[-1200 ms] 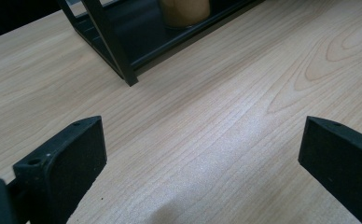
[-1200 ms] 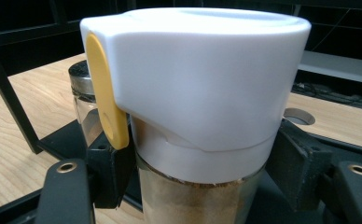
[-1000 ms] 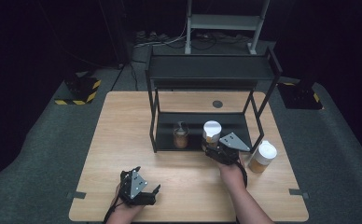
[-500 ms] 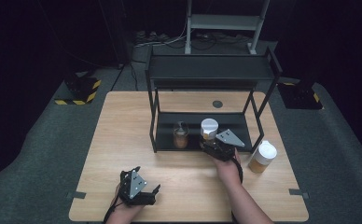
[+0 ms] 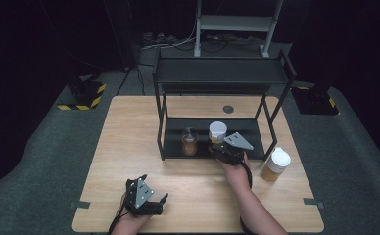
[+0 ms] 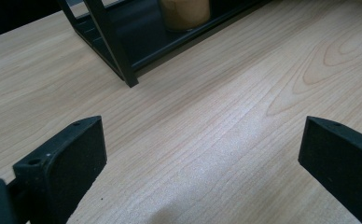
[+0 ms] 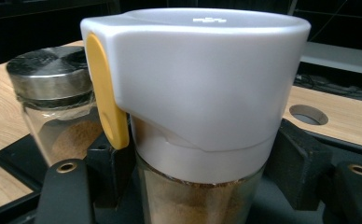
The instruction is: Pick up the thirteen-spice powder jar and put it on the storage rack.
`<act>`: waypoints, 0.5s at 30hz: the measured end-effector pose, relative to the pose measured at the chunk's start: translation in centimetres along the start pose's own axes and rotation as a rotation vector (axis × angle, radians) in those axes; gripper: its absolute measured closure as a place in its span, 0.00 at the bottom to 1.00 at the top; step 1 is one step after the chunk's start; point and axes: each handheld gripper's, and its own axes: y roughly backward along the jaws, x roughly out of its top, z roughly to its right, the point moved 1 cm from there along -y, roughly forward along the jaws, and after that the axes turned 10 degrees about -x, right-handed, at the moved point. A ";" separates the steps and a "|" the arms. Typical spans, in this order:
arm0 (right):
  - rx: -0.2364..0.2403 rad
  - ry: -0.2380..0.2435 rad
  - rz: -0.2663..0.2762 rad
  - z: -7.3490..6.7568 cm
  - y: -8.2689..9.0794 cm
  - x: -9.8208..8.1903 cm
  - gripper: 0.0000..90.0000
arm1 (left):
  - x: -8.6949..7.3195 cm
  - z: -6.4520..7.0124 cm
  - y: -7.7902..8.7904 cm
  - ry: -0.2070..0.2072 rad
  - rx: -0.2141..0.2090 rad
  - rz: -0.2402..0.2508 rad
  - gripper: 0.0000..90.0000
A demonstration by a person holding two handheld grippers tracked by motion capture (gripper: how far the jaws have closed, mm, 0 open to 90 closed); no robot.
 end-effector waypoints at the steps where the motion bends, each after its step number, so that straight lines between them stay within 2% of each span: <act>1: -0.002 0.000 -0.002 0.0 -0.1 0.0 0.34 | 0.0 0.0 0.0 0.001 -0.001 0.001 0.01; 15: -0.006 0.000 -0.008 -0.2 -1.1 0.2 0.34 | -0.1 -0.2 0.1 0.007 -0.005 0.004 0.01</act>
